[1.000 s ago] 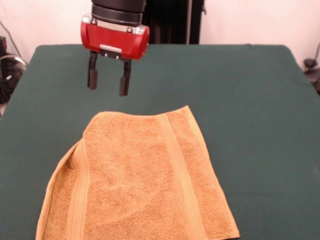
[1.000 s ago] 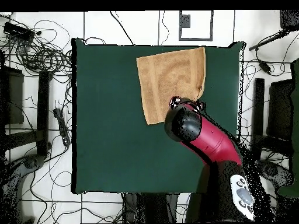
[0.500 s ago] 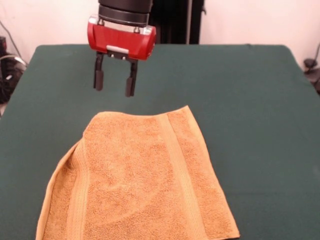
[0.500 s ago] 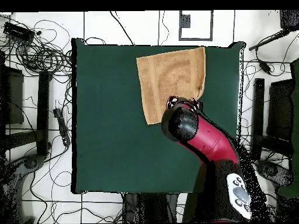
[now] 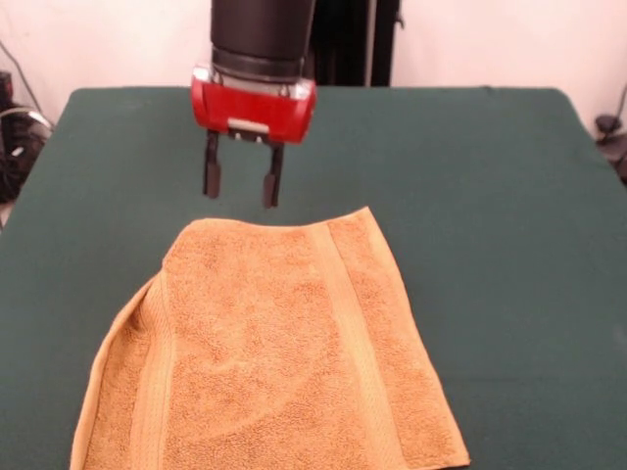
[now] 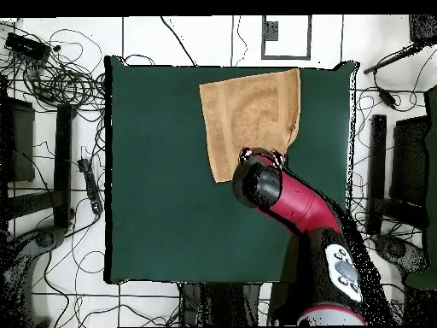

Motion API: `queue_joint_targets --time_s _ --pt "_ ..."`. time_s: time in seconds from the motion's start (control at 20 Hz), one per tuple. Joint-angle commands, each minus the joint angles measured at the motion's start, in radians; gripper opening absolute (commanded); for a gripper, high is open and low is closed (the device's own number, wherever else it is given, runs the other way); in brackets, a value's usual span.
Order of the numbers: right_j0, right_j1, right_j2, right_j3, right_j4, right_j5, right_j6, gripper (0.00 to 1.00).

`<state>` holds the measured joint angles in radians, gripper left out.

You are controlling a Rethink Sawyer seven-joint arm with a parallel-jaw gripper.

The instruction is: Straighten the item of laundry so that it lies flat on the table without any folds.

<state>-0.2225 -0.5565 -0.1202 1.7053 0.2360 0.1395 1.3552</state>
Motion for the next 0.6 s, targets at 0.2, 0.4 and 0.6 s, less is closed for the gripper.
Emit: queue_joint_targets --time_s 0.2,0.4,0.6 --pt "-0.019 0.199 0.171 0.026 -0.106 -0.127 0.158 1.0" --pt "-0.012 0.214 0.157 0.005 -0.113 -0.127 0.168 1.0" --pt "-0.014 0.213 0.159 -0.001 -0.121 -0.126 0.173 1.0"
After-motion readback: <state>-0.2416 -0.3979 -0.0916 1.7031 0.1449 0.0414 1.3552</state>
